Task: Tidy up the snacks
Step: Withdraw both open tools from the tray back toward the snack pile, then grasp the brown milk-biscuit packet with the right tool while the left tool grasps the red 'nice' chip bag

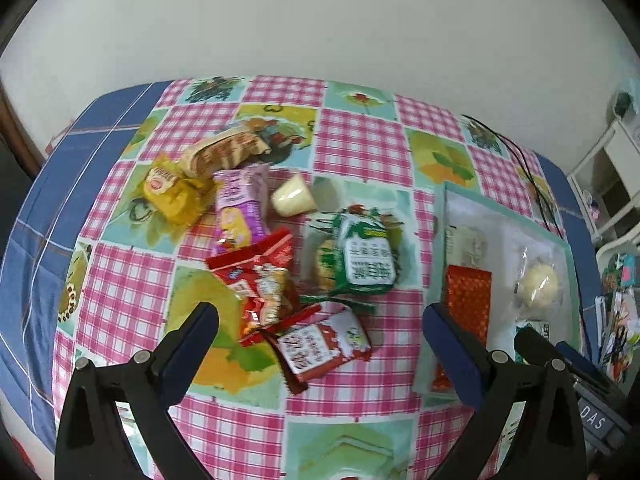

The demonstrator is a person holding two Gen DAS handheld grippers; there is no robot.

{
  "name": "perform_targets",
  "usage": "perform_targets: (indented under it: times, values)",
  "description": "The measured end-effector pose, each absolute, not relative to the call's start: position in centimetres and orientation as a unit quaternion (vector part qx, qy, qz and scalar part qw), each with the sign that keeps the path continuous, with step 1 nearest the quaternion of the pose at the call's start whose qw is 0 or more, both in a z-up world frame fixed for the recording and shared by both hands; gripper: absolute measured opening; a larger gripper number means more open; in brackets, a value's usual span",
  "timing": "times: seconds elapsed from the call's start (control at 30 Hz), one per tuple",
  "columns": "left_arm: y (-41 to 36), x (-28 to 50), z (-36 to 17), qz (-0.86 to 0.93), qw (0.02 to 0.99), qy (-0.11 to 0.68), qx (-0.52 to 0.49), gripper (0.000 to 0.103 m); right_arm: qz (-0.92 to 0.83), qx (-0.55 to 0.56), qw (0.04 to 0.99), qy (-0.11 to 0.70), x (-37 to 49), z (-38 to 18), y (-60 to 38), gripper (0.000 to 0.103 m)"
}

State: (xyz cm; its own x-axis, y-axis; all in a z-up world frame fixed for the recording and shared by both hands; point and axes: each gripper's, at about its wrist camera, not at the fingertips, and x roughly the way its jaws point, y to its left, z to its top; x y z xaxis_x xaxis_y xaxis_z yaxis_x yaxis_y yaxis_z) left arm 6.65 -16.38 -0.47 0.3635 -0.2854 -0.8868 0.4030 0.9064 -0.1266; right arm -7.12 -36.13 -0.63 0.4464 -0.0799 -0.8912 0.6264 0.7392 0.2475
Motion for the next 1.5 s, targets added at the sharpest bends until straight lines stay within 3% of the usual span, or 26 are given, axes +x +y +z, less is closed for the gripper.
perform_targets:
  times: [0.63, 1.5]
  values:
    - [-6.2, 11.7, -2.1, -0.101, 0.829, 0.55, 0.005, 0.102, -0.151, 0.269, 0.814, 0.493, -1.2, -1.1, -28.8, 0.103]
    - [-4.8, 13.5, -7.5, -0.083, 0.78, 0.62, -0.024, 0.102, -0.093, 0.178, 0.79, 0.579, 3.9, -6.4, -21.4, 0.103]
